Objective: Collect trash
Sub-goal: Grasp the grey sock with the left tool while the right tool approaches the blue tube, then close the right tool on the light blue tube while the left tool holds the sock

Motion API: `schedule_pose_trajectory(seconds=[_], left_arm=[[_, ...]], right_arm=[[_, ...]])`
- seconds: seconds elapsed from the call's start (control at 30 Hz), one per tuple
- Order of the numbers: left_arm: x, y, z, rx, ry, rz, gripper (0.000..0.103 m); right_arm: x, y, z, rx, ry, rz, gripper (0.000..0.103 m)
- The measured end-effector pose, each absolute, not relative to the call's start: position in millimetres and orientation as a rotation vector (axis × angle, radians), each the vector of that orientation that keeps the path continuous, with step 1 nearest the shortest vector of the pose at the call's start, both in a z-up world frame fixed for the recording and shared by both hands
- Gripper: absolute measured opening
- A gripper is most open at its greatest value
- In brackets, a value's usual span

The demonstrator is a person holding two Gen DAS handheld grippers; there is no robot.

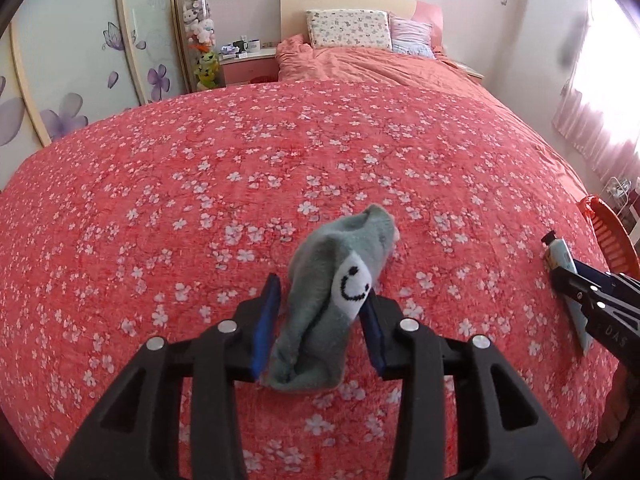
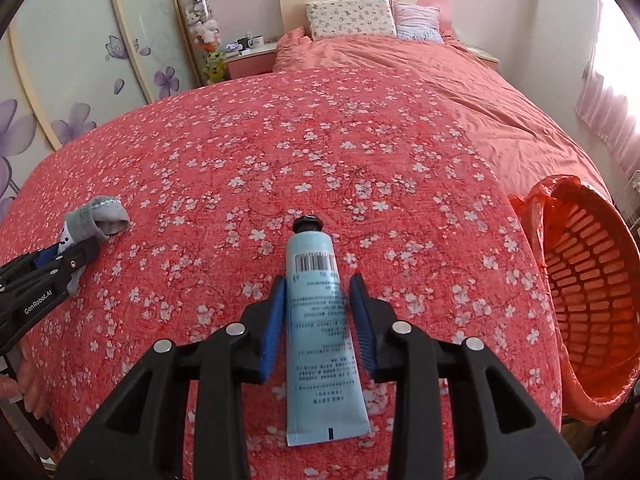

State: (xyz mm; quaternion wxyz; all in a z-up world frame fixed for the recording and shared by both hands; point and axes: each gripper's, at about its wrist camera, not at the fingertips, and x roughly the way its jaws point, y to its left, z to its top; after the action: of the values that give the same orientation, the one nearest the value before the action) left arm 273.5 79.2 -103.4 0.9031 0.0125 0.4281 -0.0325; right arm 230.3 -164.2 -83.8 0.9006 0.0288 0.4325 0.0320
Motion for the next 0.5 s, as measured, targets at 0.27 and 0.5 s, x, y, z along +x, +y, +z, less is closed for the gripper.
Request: schedule_pose_trajectory(seconds=[0.27, 0.5], left_arm=[[284.4, 75.4, -104.0, 0.048, 0.899, -0.044, 0.043], [294.8, 90.6, -104.4, -0.001, 0.919, -0.01, 0.076]], right_arm=[[226.2, -165.5, -86.5, 0.045, 0.875, 0.06, 0.035], [221.4, -163.3, -88.0, 0.049, 0.876, 0.072, 0.043]])
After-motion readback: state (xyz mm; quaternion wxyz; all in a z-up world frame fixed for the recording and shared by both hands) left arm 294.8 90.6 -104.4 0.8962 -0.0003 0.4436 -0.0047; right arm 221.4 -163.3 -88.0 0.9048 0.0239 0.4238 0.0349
